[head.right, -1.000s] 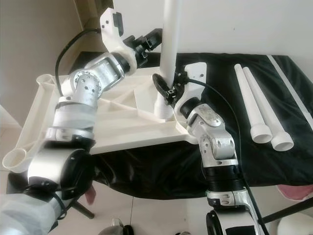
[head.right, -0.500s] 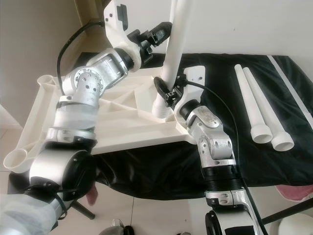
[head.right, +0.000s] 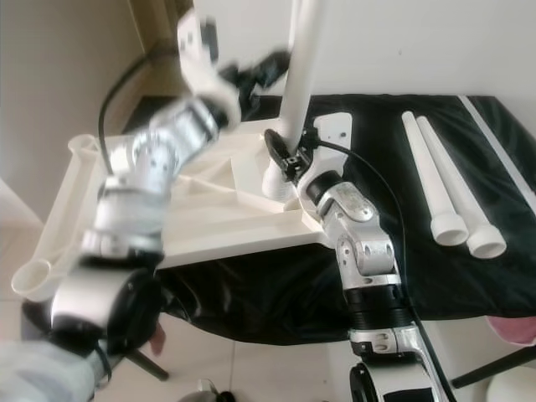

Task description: Building children table

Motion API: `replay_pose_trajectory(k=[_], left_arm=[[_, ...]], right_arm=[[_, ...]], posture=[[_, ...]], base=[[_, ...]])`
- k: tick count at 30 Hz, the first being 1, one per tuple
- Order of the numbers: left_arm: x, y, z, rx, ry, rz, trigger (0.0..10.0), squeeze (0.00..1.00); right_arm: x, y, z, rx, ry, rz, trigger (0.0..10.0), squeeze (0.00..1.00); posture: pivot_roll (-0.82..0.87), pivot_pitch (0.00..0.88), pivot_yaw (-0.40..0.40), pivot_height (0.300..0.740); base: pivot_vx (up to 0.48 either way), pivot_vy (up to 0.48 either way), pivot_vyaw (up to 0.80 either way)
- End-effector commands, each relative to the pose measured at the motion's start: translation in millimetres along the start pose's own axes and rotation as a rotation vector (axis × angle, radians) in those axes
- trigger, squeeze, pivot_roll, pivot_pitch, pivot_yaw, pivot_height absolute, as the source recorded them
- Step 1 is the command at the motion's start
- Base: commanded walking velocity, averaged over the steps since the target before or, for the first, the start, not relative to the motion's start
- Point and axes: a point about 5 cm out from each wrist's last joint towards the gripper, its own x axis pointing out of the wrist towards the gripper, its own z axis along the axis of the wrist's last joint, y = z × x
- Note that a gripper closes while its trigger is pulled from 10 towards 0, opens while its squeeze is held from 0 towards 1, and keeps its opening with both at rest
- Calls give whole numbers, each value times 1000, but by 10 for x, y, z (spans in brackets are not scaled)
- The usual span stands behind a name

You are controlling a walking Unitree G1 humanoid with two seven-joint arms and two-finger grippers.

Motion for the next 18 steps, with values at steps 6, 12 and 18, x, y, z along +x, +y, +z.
replay_pose_trajectory(k=[6, 12, 18], left_arm=[[-87, 0, -32, 76, -45, -98, 10000, 0], [-264, 130, -253, 195, -21, -35, 10000, 0], [-438, 217, -441, 275, 15, -1, 10000, 0]], right_arm=[[-106, -116, 65, -22, -73, -126, 10000, 0], [-202, -255, 62, -79, -80, -244, 10000, 0], [-316, -309, 41, -48, -71, -275, 10000, 0]], posture=[[-27, 4, 39, 740], [-31, 16, 39, 740], [-29, 23, 35, 740]], base=[[0, 0, 0], [0, 0, 0], [0, 0, 0]])
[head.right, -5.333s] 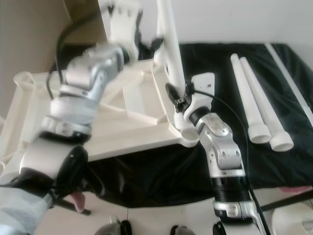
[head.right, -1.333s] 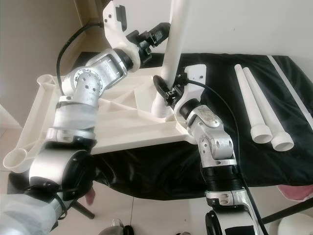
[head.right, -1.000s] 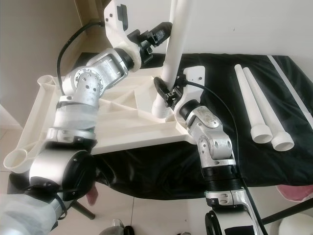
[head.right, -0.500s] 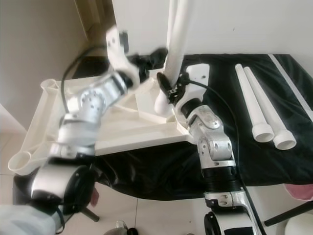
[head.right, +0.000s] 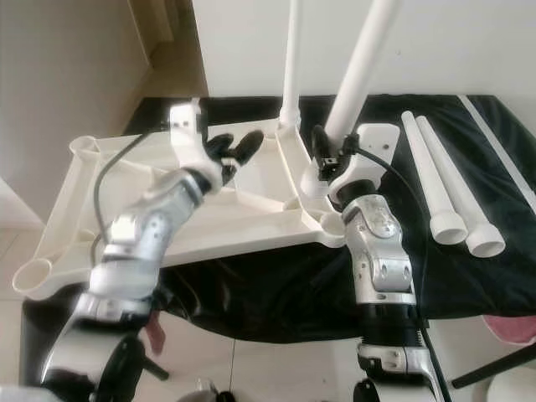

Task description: Building children table

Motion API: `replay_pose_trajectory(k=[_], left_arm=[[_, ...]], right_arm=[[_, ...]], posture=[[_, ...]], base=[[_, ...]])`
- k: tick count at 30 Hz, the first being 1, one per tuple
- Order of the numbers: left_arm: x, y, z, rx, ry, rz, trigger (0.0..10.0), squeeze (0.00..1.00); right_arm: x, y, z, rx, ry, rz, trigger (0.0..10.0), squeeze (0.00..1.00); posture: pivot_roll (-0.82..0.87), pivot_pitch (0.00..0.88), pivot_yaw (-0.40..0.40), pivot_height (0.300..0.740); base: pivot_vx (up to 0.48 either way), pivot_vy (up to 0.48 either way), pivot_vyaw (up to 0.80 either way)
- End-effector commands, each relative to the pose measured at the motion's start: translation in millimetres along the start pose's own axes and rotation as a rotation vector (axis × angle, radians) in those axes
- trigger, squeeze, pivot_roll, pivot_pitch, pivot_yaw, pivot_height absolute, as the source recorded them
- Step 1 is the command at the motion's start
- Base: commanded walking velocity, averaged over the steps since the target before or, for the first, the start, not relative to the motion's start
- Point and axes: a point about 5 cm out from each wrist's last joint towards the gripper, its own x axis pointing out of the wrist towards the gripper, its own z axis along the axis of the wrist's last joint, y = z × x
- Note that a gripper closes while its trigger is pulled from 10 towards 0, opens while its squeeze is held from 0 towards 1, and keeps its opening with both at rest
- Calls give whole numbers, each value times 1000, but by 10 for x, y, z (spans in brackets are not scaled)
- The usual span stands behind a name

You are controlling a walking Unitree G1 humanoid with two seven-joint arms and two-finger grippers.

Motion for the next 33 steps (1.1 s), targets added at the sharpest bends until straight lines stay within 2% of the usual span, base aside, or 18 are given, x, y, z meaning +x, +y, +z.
replay_pose_trajectory(k=[1, 3, 4, 5, 7, 8, 10, 14, 15, 16, 18, 19, 23, 28, 33], left_arm=[[-30, -87, -7, 64, 1, -129, 10000, 0], [-61, -89, -40, 117, 6, -131, 10000, 0], [-103, -98, -83, 175, 12, -143, 10000, 0], [-103, -98, -83, 175, 12, -143, 10000, 0], [-180, -129, -176, 262, 30, -176, 10000, 0], [-180, -129, -176, 262, 30, -176, 10000, 0], [-250, -178, -257, 346, 34, -197, 10000, 0], [-316, -294, -302, 357, 26, -266, 10000, 0], [-367, -382, -332, 344, 26, -326, 10000, 0], [-367, -382, -332, 344, 26, -326, 10000, 0], [-433, -468, -385, 351, 27, -407, 10000, 0], [-460, -485, -447, 388, 56, -431, 10000, 0], [-509, -515, -571, 444, 120, -473, 10000, 0], [-537, -552, -601, 451, 129, -499, 10000, 0], [-572, -604, -605, 412, 123, -519, 10000, 0]], right_arm=[[-17, -2, 64, 15, -29, 0, 10000, 0], [-37, -4, 64, 17, -31, -4, 10000, 0], [-61, -5, 63, 13, -33, -2, 10000, 0], [-61, -5, 63, 13, -33, -2, 10000, 0], [-103, -16, 48, -7, -31, 6, 10000, 0], [-103, -16, 48, -7, -31, 6, 10000, 0], [-144, -29, 11, -33, -20, 23, 10000, 0], [-177, -33, -21, -23, -7, 30, 10000, 0], [-194, -31, -34, -18, 1, 33, 10000, 0], [-194, -31, -34, -18, 1, 33, 10000, 0], [-204, -36, -52, -23, 8, 31, 10000, 0], [-212, -43, -66, -35, 17, 31, 10000, 0], [-235, -64, -98, -65, 37, 29, 10000, 0], [-267, -77, -130, -69, 53, 26, 10000, 0], [-353, -69, -221, -85, 101, 44, 10000, 0]], posture=[[-29, 24, 35, 740], [-28, 26, 35, 740], [-27, 30, 33, 740], [-27, 30, 33, 740], [-26, 32, 31, 740], [-26, 32, 31, 740], [-25, 35, 30, 740], [-24, 37, 27, 740], [-24, 38, 26, 740], [-24, 38, 26, 740], [-24, 39, 25, 740], [-26, 39, 24, 740], [-29, 39, 24, 740], [-30, 39, 25, 740], [-38, 38, 28, 740]], base=[[0, 0, 0], [0, 0, 0], [0, 0, 0], [0, 0, 0], [0, 0, 0], [0, 0, 0], [0, 0, 0], [0, 0, 0], [0, 0, 0], [0, 0, 0], [0, 0, 0], [0, 0, 0], [0, 0, 0], [0, 0, 0], [0, 0, 0]])
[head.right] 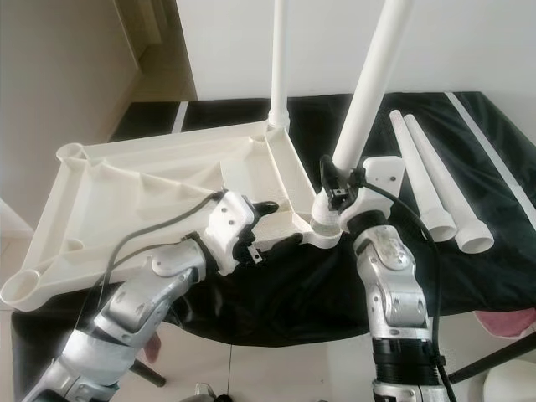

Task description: Building children table

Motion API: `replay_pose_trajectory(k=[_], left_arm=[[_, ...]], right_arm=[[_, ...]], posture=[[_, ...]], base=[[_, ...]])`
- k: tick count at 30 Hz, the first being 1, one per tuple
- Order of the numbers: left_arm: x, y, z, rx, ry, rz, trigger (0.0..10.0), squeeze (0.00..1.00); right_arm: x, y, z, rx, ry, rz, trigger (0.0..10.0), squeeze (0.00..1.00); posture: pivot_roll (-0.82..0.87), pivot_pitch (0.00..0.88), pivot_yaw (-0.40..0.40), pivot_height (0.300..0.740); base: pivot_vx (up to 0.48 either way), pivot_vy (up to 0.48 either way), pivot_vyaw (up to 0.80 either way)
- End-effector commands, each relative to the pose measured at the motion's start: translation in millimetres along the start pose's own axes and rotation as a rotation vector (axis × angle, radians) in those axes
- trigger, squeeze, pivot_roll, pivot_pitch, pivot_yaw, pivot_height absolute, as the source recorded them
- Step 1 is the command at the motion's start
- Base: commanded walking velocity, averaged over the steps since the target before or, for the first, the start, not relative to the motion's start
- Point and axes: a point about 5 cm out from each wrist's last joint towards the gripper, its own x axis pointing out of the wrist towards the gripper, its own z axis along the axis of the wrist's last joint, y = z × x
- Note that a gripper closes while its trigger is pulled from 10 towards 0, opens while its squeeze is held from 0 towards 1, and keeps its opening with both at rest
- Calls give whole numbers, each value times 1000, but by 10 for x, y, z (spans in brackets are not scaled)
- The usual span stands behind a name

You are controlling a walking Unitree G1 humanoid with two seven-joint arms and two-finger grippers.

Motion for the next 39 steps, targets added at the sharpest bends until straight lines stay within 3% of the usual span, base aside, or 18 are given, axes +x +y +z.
replay_pose_trajectory(k=[1, 14, 26, 29, 34, 39], left_arm=[[-4, -30, 3, -3, 0, -10, 10000, 0], [16, -91, -43, -34, 16, -29, 10000, 0], [21, -106, -40, -27, 24, -32, 10000, 0], [18, -113, -40, -27, 24, -33, 10000, 0], [11, -132, -40, -28, 23, -38, 10000, 0], [11, -133, -38, -28, 23, -38, 10000, 0]], right_arm=[[1, 22, 22, -12, -6, 16, 10000, 0], [-48, -86, -180, -22, 62, -4, 10000, 0], [86, -92, -290, -36, 83, 18, 10000, 0], [76, -85, -315, -38, 89, 26, 10000, 0], [-90, -70, -410, -78, 94, 101, 10000, 0], [-99, -70, -415, -82, 93, 105, 10000, 0]], posture=[[-38, 38, 28, 740], [-42, 35, 26, 740], [-31, 22, 23, 740], [-29, 19, 22, 740], [-32, 16, 20, 740], [-32, 16, 20, 740]], base=[[0, 0, 0], [0, 0, 0], [0, 0, 0], [0, 0, 0], [0, 0, 0], [0, 0, 0]])
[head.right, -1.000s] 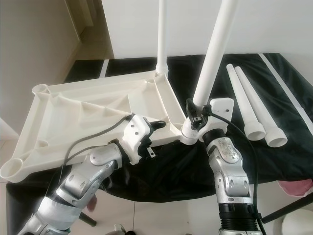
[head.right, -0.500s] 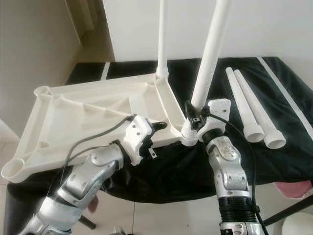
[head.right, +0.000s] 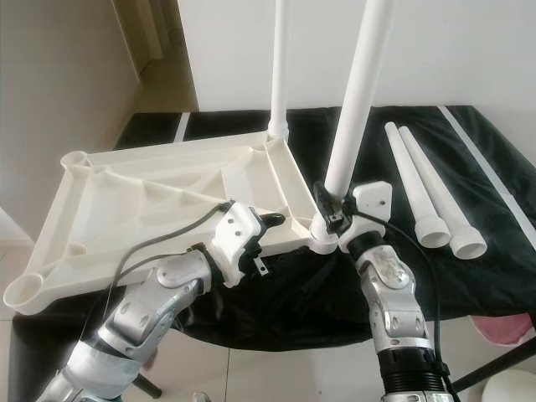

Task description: Building children table

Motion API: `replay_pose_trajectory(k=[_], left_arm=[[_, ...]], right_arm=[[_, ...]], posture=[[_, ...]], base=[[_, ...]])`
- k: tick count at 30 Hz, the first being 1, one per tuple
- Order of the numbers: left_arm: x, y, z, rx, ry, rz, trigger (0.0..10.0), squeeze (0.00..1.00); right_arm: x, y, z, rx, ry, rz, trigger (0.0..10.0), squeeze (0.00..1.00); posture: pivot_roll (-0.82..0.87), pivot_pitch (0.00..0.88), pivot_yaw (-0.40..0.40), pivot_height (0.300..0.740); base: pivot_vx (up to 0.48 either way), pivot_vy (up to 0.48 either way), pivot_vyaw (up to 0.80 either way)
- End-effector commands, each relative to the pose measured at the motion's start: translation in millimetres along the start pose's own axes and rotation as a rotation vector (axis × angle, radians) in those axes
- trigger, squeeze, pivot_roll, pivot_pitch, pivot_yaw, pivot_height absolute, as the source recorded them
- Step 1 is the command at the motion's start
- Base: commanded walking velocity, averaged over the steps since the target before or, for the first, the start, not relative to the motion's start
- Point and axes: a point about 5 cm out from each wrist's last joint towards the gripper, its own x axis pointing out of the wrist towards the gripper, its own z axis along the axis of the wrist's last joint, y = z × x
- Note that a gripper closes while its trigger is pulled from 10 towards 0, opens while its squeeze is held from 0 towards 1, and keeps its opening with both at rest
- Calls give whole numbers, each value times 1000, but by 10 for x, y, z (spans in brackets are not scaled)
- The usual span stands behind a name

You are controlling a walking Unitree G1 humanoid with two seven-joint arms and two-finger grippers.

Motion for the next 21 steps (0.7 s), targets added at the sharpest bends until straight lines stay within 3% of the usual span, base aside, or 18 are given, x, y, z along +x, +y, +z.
replay_pose_trajectory(k=[1, 7, 14, 21], left_arm=[[-12, -35, -10, 1, 9, -32, 10000, 0], [-9, -35, -1, 3, 9, -38, 10000, 0], [-5, -39, 11, 3, 8, -46, 10000, 0], [-1, -36, 31, -2, 3, -44, 10000, 0]], right_arm=[[-110, 7, -174, 13, 78, 17, 10000, 0], [-205, -29, -222, 20, 77, 24, 10000, 0], [-199, 11, -204, -43, 49, 101, 10000, 0], [-251, 164, -216, -85, 34, 209, 10000, 0]], posture=[[-36, 17, 24, 740], [-42, 16, 30, 740], [-43, 15, 33, 740], [-42, 13, 32, 740]], base=[[0, 0, 0], [0, 0, 0], [0, 0, 0], [0, 0, 0]])
